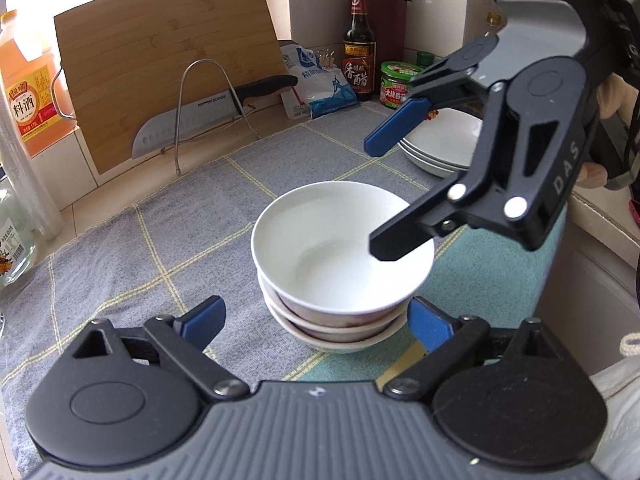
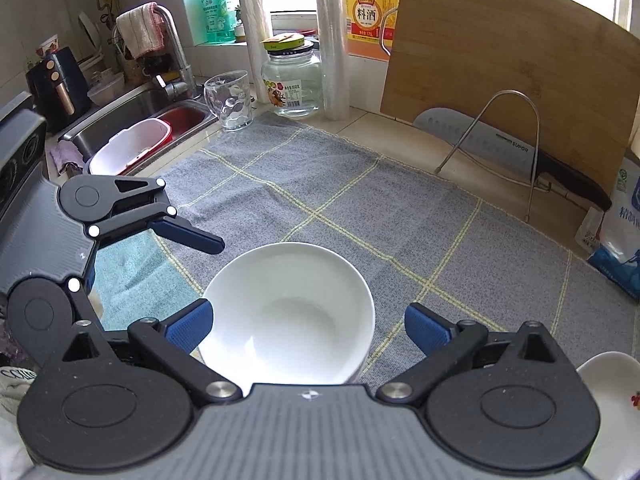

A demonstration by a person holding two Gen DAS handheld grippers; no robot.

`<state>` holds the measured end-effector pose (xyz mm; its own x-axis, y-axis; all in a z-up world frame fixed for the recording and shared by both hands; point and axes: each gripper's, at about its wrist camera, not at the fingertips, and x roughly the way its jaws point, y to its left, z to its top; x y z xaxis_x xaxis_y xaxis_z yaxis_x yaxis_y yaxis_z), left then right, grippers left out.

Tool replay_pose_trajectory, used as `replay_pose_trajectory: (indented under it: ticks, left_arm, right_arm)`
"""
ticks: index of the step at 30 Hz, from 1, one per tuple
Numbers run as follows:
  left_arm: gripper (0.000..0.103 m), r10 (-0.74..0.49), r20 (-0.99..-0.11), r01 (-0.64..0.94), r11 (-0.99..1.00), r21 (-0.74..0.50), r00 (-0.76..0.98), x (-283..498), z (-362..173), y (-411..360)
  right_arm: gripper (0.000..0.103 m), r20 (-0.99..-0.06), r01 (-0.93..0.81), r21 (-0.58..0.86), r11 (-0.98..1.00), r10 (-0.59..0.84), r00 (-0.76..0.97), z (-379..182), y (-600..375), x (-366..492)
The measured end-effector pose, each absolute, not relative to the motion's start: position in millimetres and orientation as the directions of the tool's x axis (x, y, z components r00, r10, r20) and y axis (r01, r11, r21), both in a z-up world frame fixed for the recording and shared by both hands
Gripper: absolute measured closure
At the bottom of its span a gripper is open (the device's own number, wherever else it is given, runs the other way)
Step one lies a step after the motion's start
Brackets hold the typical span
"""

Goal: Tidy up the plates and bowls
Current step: 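Lower the bowl into the nested bowls and open the right tool, then grasp the rim of the three-bowl stack with both tools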

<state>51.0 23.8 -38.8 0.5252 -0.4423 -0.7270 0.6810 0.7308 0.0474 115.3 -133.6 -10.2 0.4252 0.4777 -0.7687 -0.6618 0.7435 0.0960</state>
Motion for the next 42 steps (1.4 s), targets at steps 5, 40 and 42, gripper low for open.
replay_pose_trajectory:
  ticks: [5,40,42]
  left_arm:
    - [0.006,-0.435,-0.741,0.688,0.724,0.05,0.512,50,-48,36]
    - [0.009,-0.522,-0.793,0.882,0.47,0.04,0.314,96,-101,17]
    - [0.014,-0.529,-0.797,0.896,0.443,0.035,0.293,98,-100,16]
  right_arm:
    - [0.0,-0.758,-0.719,0.022,0.695,0.48,0.441,-15,-138,92]
    - [0.001,-0.839,-0.813,0.022,0.582,0.453,0.302,-93,-125,111]
    - [0.003,-0.841,-0.821,0.024,0.571,0.456,0.293,-93,-124,111]
